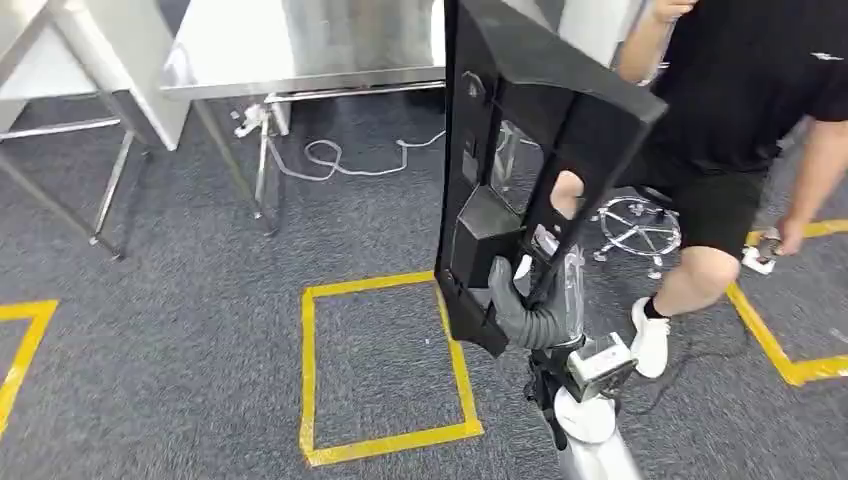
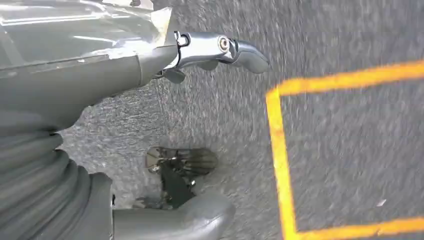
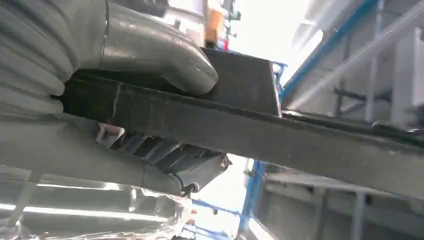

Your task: Take the parts from the cabinet and place them on the table.

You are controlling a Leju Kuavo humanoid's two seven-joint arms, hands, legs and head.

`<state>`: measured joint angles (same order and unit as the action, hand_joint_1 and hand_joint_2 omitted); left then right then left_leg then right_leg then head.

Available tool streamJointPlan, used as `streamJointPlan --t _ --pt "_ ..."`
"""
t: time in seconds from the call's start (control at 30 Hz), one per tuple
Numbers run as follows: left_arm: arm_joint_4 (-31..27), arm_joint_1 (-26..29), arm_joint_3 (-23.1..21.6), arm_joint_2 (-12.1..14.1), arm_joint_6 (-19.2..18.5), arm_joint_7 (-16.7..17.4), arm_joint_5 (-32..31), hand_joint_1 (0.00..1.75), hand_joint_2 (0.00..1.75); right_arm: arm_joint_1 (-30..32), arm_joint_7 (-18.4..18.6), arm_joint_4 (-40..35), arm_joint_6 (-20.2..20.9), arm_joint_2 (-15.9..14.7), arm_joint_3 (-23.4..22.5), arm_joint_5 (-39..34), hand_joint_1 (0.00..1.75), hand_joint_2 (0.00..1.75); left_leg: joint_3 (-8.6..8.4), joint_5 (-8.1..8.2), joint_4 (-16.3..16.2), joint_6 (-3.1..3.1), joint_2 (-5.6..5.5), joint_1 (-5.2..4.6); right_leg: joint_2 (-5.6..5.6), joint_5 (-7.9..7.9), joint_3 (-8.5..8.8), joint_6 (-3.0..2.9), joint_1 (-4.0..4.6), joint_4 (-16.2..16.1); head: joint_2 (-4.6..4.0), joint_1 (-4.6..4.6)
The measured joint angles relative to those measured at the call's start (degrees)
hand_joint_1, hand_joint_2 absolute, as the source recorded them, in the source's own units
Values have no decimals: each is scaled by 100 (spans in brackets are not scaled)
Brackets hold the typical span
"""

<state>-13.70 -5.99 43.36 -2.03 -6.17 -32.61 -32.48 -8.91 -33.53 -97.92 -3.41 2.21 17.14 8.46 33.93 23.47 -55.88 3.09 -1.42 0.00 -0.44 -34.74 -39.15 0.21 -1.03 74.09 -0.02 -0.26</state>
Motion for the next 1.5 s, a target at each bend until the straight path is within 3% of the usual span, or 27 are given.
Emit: streamJointPlan --t 0.03,0.07,0.13,0.17,0.23,0.3,0.33,0.37,0.43,0.5,0.57,0.6,0.67,0.7,0.73,0.83,0.87,0.9,1.0,1.07,1.17,1.2,1.23,1.33,1.4,1.43,1.5 --pt "7 21 2 0 53 0 -2 0 175 25 2 2 11 -11 0 16 175 175 -6 23 -18 -5 -68 -4 11 44 -158 30 1 112 0 5" --pt "11 41 4 0 101 0 -2 0 175 24 7 7 26 -11 2 26 175 175 -19 55 -40 -13 -117 -4 15 213 -141 93 1 -94 0 0" --pt "15 57 7 -2 171 -20 -2 0 175 11 20 7 44 -11 4 33 175 175 -55 139 -119 -52 -200 0 21 723 202 223 -5 -1026 0 5" --pt "17 63 11 -2 201 -33 -2 0 175 1 28 7 44 -11 4 33 175 175 -45 205 -195 -89 -232 0 39 929 370 220 -12 -1501 0 9" --pt "20 74 39 2 250 -81 2 0 175 2 31 20 53 -9 9 33 175 175 3 290 -285 -154 -266 -26 118 890 384 91 10 -1449 2 -2" --pt "24 102 74 -4 276 -168 11 0 175 30 15 24 57 -9 11 31 175 175 2 291 -252 -198 -270 -2 115 870 386 20 46 -1437 2 -6" --pt "28 105 105 -7 304 -197 11 0 175 35 -22 24 57 -9 13 29 175 175 5 315 -261 -221 -278 -1 111 882 403 -9 -1 -1464 0 -15" --pt "31 107 124 0 328 -223 15 0 175 36 -46 24 57 0 15 26 175 175 2 357 -334 -257 -175 7 108 882 437 -22 -41 -1482 0 -6" --pt "35 91 142 4 355 -240 15 0 175 38 -70 24 57 4 20 13 175 175 278 662 -898 -357 58 30 75 846 482 -99 -46 -1488 0 -63" --pt "39 90 146 2 372 -240 13 0 175 43 -77 41 57 0 17 9 175 175 779 991 -1774 -421 120 77 50 824 497 -125 -40 -1485 0 -63" --pt "50 94 151 0 381 -243 4 0 175 69 -79 72 57 0 17 2 175 175 960 866 -1925 -436 126 109 42 802 519 -119 -40 -1484 0 -63" --pt "50 94 155 0 385 -245 4 0 175 74 -79 79 57 0 20 0 175 175 853 658 -1649 -428 127 114 40 783 538 -108 -40 -1484 0 -61" --pt "50 92 168 0 396 -262 4 0 175 66 -83 81 57 7 26 0 175 175 340 122 -609 -357 145 107 38 763 595 -92 -40 -1491 0 -63" --pt "50 82 177 2 409 -278 4 0 175 63 -92 81 57 15 31 0 175 175 173 103 -266 -308 196 85 35 749 607 -73 -43 -1492 0 -59" --pt "50 72 184 7 429 -291 4 0 175 64 -98 81 53 15 33 2 175 175 173 129 -261 -286 193 37 34 730 605 -29 13 -1496 0 -53" --pt "50 66 197 13 475 -350 0 0 175 68 -112 81 42 17 37 18 175 175 160 156 -234 -172 142 -12 12 724 651 78 -29 -1564 0 -68" --pt "50 64 210 15 497 -365 0 0 175 72 -116 79 39 20 42 24 175 175 47 71 -87 -123 129 35 -7 704 627 116 39 -1570 2 -59" --pt "50 67 232 0 501 -383 0 0 175 73 -118 83 35 13 42 29 175 175 -30 53 -6 -117 126 34 -2 654 624 108 7 -1429 0 -37" --pt "52 57 247 -6 503 -387 0 0 175 85 -131 100 35 4 42 31 175 175 -54 62 1 -55 105 19 19 132 -32 -16 12 -187 0 -22" --pt "52 64 254 -9 505 -387 0 0 175 118 -131 125 33 -9 42 31 175 175 -52 81 -13 -47 70 9 21 130 -269 30 13 133 0 -19" --pt "55 63 260 -17 505 -393 0 0 175 112 -131 133 33 -11 42 31 175 175 -66 150 -84 -99 14 9 21 710 235 194 10 -1049 0 -20" --pt "55 63 273 -20 505 -402 0 0 175 102 -131 136 31 -11 44 33 175 175 -46 188 -137 -131 2 9 25 843 423 199 6 -1456 0 -15" --pt "55 59 280 -17 505 -413 0 0 175 98 -136 138 26 -7 44 33 175 175 -12 266 -229 -173 -10 -53 41 846 459 135 21 -1508 0 -31" --pt "55 73 286 -20 542 -448 -8 0 175 100 -138 144 -2 -4 44 53 175 175 -18 285 -215 -217 -8 2 35 833 458 29 35 -1497 2 -43" --pt "55 69 291 -18 558 -472 -11 0 175 98 -138 144 -13 13 57 70 175 175 -14 378 -344 -292 32 24 37 831 532 -47 -36 -1525 0 -39" --pt "55 63 291 -17 564 -476 -9 0 175 97 -140 144 -31 22 66 72 175 175 111 513 -606 -334 68 31 29 805 560 -88 -41 -1525 0 -96" --pt "55 65 306 -11 580 -476 -11 0 175 99 -138 144 -70 44 87 88 175 175 609 877 -1499 -409 100 71 27 776 592 -125 -33 -1524 0 -92"
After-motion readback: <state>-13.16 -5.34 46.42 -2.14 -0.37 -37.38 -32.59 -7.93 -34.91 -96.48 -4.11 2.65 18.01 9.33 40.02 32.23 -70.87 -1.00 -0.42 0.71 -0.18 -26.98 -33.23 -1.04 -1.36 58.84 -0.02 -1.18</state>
